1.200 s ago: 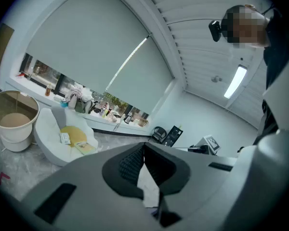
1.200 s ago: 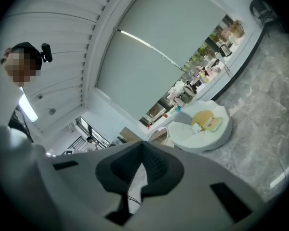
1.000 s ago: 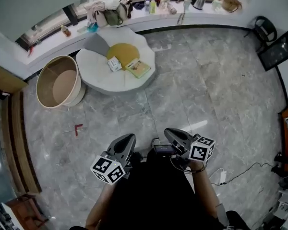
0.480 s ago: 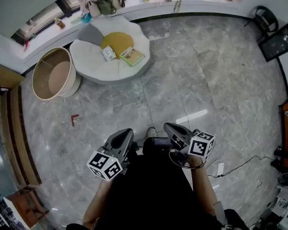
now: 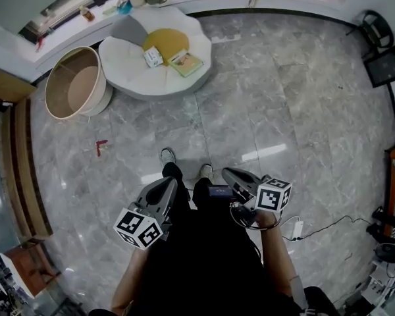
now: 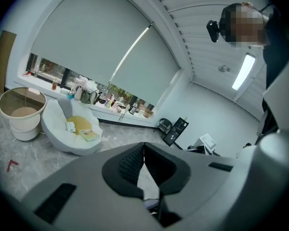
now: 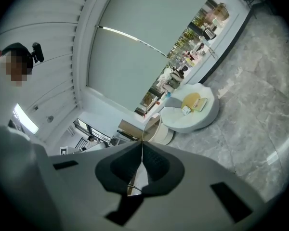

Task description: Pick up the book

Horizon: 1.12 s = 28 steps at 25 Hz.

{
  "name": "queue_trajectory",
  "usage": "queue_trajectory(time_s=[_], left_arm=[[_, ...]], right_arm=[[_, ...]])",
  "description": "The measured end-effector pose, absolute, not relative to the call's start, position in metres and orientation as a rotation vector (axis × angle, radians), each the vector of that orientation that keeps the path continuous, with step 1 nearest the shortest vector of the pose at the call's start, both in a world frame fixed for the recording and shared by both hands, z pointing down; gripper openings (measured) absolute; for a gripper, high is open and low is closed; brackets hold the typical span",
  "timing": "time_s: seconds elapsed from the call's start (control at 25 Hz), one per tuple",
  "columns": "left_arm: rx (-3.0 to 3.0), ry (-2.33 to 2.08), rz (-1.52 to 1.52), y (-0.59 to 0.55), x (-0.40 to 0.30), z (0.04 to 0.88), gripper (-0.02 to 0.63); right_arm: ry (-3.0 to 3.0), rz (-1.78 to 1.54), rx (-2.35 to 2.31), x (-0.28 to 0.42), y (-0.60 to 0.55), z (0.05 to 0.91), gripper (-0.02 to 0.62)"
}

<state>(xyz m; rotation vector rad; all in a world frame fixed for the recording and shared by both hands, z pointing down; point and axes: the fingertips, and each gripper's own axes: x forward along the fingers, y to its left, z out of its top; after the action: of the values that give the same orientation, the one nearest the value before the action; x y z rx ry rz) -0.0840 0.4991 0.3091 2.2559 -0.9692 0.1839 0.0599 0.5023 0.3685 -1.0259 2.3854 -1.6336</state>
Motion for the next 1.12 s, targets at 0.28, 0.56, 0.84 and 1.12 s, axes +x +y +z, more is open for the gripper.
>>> queue_trajectory(time_s=[0.28, 0.56, 0.84, 1.12], left_arm=[[2.241, -0.951, 0.18, 0.494, -0.091, 0.317, 0.014], [2.25, -0.918, 0.174, 0.453, -0.094, 0.323, 0.014], [2.292, -0.88, 0.155, 0.391, -0.098, 0.313, 0.014], [2.31, -0.879, 0.126, 0.333, -0.118, 0.307, 0.014]], right_arm=[[2.398, -1.652, -1.069, 0.048, 0.496, 0.378, 0.018], [2.345, -1.655, -1.206, 0.057, 0.468, 0.379, 0.018], [2.264, -1.644, -1.289, 0.057, 0.419, 0.371, 0.018], [2.286, -1.608, -1.317, 0.036, 0.358, 0.359, 0.018]])
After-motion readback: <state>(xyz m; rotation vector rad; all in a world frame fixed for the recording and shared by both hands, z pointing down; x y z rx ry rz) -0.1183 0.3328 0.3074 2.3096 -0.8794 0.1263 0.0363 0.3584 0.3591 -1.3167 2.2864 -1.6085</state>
